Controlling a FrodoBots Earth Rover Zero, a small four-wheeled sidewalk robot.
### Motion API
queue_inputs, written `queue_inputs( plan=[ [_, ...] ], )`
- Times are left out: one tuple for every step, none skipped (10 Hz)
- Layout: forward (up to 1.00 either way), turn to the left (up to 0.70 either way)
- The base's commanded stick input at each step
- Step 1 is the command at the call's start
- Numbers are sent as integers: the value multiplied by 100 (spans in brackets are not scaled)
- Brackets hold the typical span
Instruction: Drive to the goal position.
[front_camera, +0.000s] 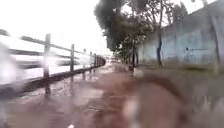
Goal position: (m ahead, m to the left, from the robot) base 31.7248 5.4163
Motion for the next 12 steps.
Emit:
queue_inputs(
  plan=[
    [100, 0],
    [100, 0],
    [100, 0],
    [100, 0],
    [100, 0],
    [100, 0],
    [100, 0],
    [100, 0],
    [100, 0],
    [100, 0],
    [100, 0],
    [100, 0]
  ],
)
